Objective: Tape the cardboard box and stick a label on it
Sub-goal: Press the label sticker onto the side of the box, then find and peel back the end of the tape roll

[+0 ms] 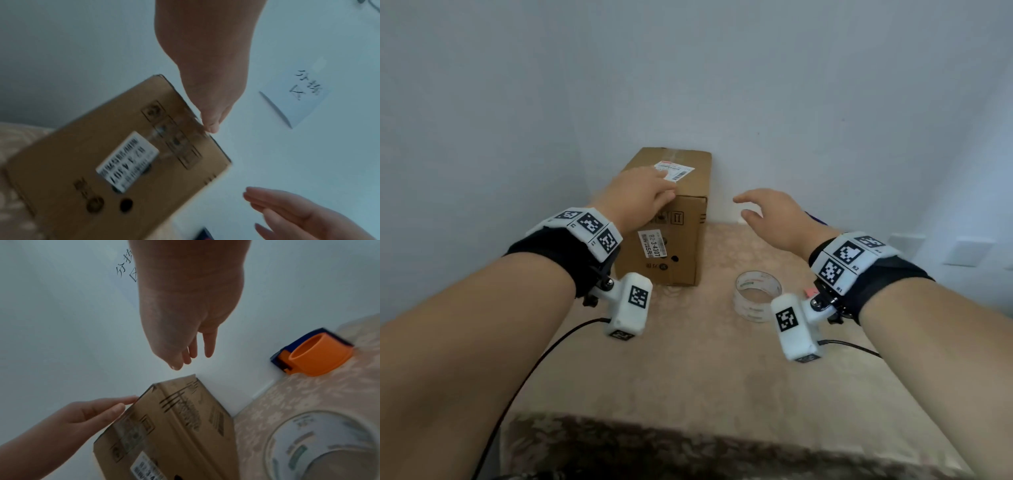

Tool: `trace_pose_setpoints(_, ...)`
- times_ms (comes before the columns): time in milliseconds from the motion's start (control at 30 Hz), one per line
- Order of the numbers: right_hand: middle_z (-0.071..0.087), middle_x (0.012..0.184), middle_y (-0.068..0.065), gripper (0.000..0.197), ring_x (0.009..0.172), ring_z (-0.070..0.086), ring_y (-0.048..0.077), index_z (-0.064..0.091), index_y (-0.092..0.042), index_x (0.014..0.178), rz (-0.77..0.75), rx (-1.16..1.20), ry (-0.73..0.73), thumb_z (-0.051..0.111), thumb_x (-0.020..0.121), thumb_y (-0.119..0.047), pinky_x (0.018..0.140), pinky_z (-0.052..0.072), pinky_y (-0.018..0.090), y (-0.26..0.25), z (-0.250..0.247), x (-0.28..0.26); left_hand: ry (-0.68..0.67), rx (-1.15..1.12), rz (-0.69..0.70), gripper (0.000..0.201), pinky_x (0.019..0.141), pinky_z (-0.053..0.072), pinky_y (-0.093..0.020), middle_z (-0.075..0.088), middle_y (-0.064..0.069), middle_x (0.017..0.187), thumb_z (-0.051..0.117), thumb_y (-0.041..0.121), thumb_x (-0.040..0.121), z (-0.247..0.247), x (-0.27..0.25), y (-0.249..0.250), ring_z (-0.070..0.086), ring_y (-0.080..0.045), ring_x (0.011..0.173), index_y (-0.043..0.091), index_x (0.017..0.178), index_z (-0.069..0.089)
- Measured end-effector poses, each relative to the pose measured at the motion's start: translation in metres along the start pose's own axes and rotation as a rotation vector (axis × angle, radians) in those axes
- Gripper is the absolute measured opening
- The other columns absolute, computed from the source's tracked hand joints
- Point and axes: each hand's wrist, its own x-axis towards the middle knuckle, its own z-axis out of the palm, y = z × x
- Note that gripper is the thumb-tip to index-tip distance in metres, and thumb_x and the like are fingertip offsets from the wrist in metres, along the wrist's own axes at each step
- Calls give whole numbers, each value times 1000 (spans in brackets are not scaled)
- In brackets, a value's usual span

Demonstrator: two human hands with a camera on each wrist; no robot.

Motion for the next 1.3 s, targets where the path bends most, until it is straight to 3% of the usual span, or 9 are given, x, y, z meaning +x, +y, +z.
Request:
trace_pose_setpoints(200, 58, 133, 8, 32, 123, 52, 22, 56, -14, 126, 182, 52, -3, 46, 96, -18, 102, 37, 28, 33, -11, -33, 2, -99, 165, 37, 102, 40, -41, 59, -6, 132, 41, 27, 98, 13, 6, 67, 50, -24, 124, 13, 125, 60)
trace_pose_setpoints(333, 56, 135, 1, 34, 124, 50, 18, 55, -16, 129, 274, 45, -57, 43, 98, -21, 72, 27, -10, 49, -3, -56, -135, -128, 181, 36, 100, 43, -41, 61, -6, 129, 42, 28, 97, 43, 5, 108, 53, -25, 121, 16, 127, 58)
trace_pose_setpoints(433, 54, 138, 4, 34, 127, 49, 19, 54, -15, 130, 320, 84, -107, 44, 97, -19, 92, 31, 9, 64, 16, -65, -276, -213, 131, 37, 99, 42, -38, 60, -6, 132, 42, 33, 97, 75, 2, 125, 52, -26, 123, 18, 129, 56)
trace_pose_setpoints(567, 60, 130, 12, 31, 121, 55, 27, 59, -12, 123, 353, 124, -101, 47, 94, -14, 104, 43, 37, 89, 49, -64, -418, -394, 141, 39, 73, 38, -31, 65, -3, 94, 38, 37, 98, 103, -3, 141, 58, -23, 90, 9, 106, 63)
trace_pose_setpoints(633, 62, 126, 12, 31, 118, 57, 28, 61, -10, 120, 361, 145, -68, 46, 93, -9, 101, 44, 36, 96, 60, -65, -485, -390, 178, 34, 76, 37, -28, 55, 9, 80, 41, 40, 97, 113, -6, 144, 51, -17, 83, 14, 98, 62)
trace_pose_setpoints(733, 62, 125, 11, 35, 119, 55, 26, 61, -7, 121, 373, 178, -73, 41, 93, -3, 98, 41, 28, 99, 70, -65, -521, -274, 232, 19, 98, 39, -35, 52, 8, 73, 48, 43, 86, 124, -8, 139, 51, -20, 80, 32, 70, 49)
trace_pose_setpoints(800, 62, 126, 11, 38, 119, 54, 25, 61, -9, 121, 340, 233, -91, 38, 92, -1, 103, 40, 32, 94, 73, -66, -473, -354, 204, 8, 80, 41, -29, 56, 1, 79, 54, 27, 88, 126, -9, 136, 53, -23, 82, 25, 80, 55)
trace_pose_setpoints(933, 60, 130, 12, 45, 121, 54, 23, 57, -8, 127, 238, 402, -45, 31, 93, 5, 109, 39, 37, 75, 74, -65, -282, -679, 80, 5, 54, 32, -12, 48, 11, 72, 57, 14, 90, 116, -19, 127, 47, -6, 65, 12, 89, 53)
trace_pose_setpoints(1300, 61, 129, 6, 35, 120, 53, 15, 57, -8, 127, 165, 446, 15, 44, 94, -2, 97, 36, 17, 38, 66, -65, -185, -903, -124, 29, 81, 51, -44, 69, -24, 100, 61, 21, 89, 105, -30, 109, 65, -33, 87, -4, 102, 64)
